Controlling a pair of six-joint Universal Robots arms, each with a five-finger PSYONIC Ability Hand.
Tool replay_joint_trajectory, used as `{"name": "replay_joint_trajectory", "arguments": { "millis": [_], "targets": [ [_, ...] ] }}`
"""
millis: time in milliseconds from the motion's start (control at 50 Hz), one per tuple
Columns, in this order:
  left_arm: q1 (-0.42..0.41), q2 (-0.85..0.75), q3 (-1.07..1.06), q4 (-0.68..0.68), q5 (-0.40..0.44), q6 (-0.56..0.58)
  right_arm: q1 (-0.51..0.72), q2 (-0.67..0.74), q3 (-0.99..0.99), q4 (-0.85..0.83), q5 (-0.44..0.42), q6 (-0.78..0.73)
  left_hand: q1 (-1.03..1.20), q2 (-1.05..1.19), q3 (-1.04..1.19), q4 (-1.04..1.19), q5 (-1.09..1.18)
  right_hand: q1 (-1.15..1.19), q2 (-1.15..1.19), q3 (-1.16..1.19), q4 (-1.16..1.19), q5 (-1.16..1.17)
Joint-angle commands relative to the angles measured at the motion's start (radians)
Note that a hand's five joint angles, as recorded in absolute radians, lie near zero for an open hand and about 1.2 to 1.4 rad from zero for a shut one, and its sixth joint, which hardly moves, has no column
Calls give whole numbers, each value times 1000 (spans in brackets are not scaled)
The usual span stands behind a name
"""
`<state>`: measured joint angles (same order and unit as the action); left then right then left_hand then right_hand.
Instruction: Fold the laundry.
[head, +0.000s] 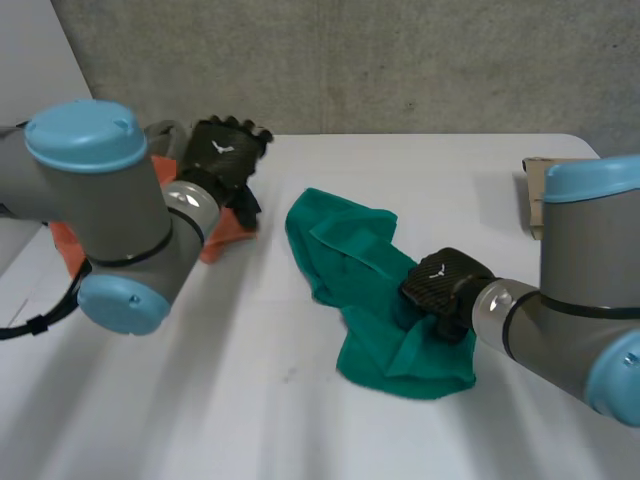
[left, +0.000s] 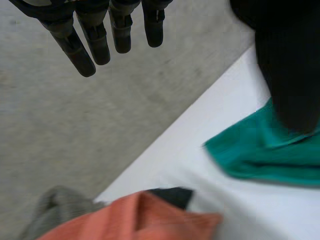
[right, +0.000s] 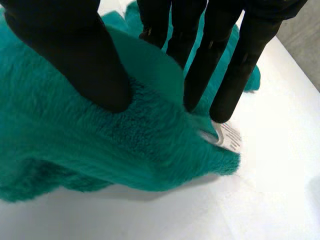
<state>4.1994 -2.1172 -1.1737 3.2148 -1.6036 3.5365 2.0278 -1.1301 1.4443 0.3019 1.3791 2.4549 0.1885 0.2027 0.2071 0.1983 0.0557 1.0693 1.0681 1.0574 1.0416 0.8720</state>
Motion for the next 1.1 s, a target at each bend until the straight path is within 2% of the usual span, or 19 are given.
{"name": "replay_joint_trajectory", "arguments": {
  "millis": [20,100,180,280,420,440,480,500,520,560,580,660,700,800,960,1040,1100],
  "targets": [
    [-9,-20,15,-15,73,-83,5,-62,-85,0,28,33,-14,-28,-33,-24,-56,327,328,339,355,350],
    [-10,9,9,-98,97,-119,23,-122,-100,-17,-23,101,-14,-28,-33,-24,-56,327,328,339,355,350],
    [-3,83,-23,-173,84,-174,66,-100,-108,-23,-38,170,-14,-28,-33,-24,-56,327,328,339,355,350],
    [53,225,-93,-182,-1,-244,213,-25,-140,-27,-38,243,-14,-28,-33,-24,-56,327,328,339,355,350],
    [149,325,-129,-184,-59,-255,386,133,-238,-43,-58,345,-14,-28,-33,-24,-56,327,328,339,355,350],
    [155,329,-129,-184,-59,-255,400,150,-255,-38,-63,346,-14,-28,-33,-24,-56,213,214,225,241,236],
    [165,332,-130,-188,-56,-257,417,176,-289,-35,-63,346,-14,-28,-33,-24,-56,-296,-295,-284,-268,-273],
    [171,332,-133,-194,-52,-258,410,190,-320,-24,-55,345,-14,-28,-33,-24,-56,-805,-803,-793,-777,-782],
    [172,332,-136,-200,-50,-260,402,188,-335,-14,-45,348,-14,-28,-33,-24,-56,-895,-894,-883,-867,-872],
    [171,332,-144,-216,-47,-258,372,175,-361,15,-17,349,-14,-28,-33,-24,-56,-895,-894,-883,-867,-872],
    [166,333,-153,-236,-44,-258,329,152,-386,51,21,349,-14,-28,-33,-24,-56,-895,-894,-883,-867,-872],
    [128,335,-179,-276,-30,-255,207,101,-458,141,43,334,-14,-28,-33,-24,-56,-895,-894,-883,-867,-872],
    [102,333,-190,-288,-25,-254,160,101,-487,173,17,310,-14,-28,-33,-24,-56,-895,-894,-883,-867,-872],
    [-16,318,-215,-331,-41,-249,57,186,-599,259,-124,115,-14,-28,-33,-24,-56,-895,-894,-883,-867,-872],
    [-177,160,-187,-360,-77,-271,12,378,-717,223,-208,-233,-14,-28,-33,-24,-56,-895,-894,-883,-867,-872],
    [-223,48,-135,-360,-145,-295,6,466,-768,162,-236,-313,-14,-28,-33,-24,-56,-895,-894,-883,-867,-872],
    [-242,-35,-89,-345,-197,-306,5,504,-785,120,-252,-307,-14,-28,-33,-24,-56,-895,-894,-883,-867,-872]
  ]
}}
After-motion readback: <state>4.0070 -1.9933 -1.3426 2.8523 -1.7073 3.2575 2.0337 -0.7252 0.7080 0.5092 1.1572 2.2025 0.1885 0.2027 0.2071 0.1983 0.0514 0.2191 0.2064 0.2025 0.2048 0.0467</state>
